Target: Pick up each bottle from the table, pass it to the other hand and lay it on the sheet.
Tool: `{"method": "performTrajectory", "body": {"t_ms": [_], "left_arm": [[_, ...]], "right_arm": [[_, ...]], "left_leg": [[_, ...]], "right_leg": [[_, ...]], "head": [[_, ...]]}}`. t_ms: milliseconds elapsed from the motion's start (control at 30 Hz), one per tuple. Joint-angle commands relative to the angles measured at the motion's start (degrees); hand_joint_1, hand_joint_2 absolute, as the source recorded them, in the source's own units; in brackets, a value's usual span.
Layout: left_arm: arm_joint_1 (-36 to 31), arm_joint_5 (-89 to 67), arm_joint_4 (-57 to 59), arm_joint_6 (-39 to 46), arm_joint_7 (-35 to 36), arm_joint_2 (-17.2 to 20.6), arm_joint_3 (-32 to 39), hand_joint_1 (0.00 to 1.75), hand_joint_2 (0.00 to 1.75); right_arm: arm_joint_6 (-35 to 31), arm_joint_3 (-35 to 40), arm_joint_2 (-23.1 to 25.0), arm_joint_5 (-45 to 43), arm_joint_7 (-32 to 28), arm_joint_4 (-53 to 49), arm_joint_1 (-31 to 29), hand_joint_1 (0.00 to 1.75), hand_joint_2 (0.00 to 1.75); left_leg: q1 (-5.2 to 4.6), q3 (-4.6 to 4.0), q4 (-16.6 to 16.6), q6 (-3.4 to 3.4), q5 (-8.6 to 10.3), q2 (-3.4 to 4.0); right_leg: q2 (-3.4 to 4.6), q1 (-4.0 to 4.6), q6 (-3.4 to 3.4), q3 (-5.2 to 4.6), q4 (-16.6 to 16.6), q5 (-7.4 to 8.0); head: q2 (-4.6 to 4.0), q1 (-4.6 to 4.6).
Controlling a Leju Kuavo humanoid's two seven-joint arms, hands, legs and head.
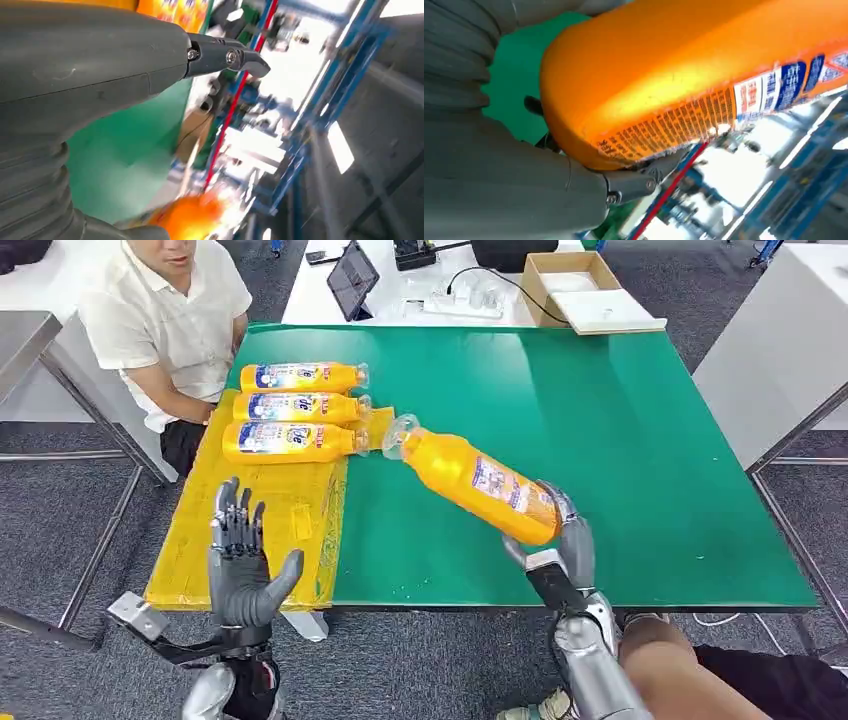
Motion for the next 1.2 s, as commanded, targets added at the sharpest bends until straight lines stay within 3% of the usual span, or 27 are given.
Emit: {"method": "performTrajectory", "body": {"t_ms": [33,367,767,1200], "left_arm": [[-2.61,-2.13,5.10,-5.42,-3.53,2.08,-6.85,0.00,1.75],[-3.29,0.06,6.13,-9.07,-2.18,1.36,-7.22,0.00,1.75],[-5.12,-0.88,8.37,-15.09,-3.50,2.36,-9.71,0.00,1.75],[-5.07,-0.86,8.15,-15.16,-3.48,2.34,-9.69,0.00,1.75]], "right_arm": [[2.46,10.89,2.18,-1.54,0.76,-5.50,0.39,1.75,1.75],[3.24,14.90,3.40,-2.82,0.45,-6.19,0.77,1.75,1.75],[6.69,22.17,5.88,-3.42,-0.42,0.70,-2.44,1.75,1.75],[6.63,22.25,5.73,-3.43,-0.53,0.64,-2.32,1.75,1.75]], "left_leg": [[0.05,0.21,-0.04,-0.12,-0.09,0.12],[0.02,0.06,-0.05,-0.06,-0.02,0.06],[0.05,0.14,-0.06,-0.09,-0.05,0.17],[0.03,0.14,-0.07,-0.09,-0.04,0.06]], "right_leg": [[0.03,0.07,-0.13,0.17,-0.02,-0.07],[0.01,0.02,-0.07,0.04,-0.03,-0.02],[0.11,0.05,-0.11,0.11,-0.05,-0.01],[0.01,0.03,-0.10,0.14,-0.04,-0.05]], "head": [[0.00,-0.02],[0.02,0.02],[0.00,0.02],[0.00,0.02]]}}
